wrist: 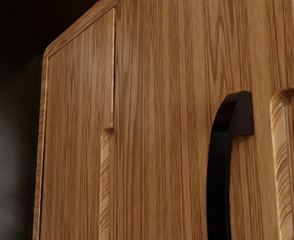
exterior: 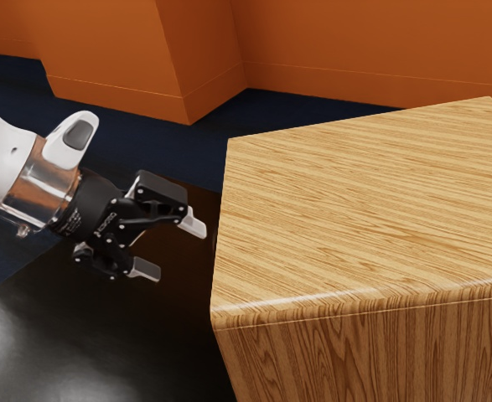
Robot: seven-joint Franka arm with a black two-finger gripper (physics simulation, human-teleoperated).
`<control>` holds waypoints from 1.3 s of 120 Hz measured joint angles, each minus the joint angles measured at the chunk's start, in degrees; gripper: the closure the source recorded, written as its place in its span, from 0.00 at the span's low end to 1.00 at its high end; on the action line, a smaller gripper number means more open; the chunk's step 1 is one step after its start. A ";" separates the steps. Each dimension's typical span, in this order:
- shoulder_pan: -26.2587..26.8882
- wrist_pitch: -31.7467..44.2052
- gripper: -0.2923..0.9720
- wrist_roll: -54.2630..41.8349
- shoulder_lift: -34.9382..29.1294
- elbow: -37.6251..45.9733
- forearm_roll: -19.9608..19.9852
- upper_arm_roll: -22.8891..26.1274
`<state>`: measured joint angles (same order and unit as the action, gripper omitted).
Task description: Pull the drawer handle with one arm to open the drawer
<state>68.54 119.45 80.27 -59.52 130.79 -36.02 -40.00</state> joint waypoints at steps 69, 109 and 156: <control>0.84 -0.69 0.24 -0.74 2.07 -0.76 -1.57 -1.73; 1.56 -0.58 0.24 -0.90 2.39 -0.48 -1.59 -2.65; -0.77 -0.89 0.24 -0.97 2.05 0.74 -1.52 -2.31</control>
<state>67.76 118.56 79.30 -57.47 131.53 -37.54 -42.31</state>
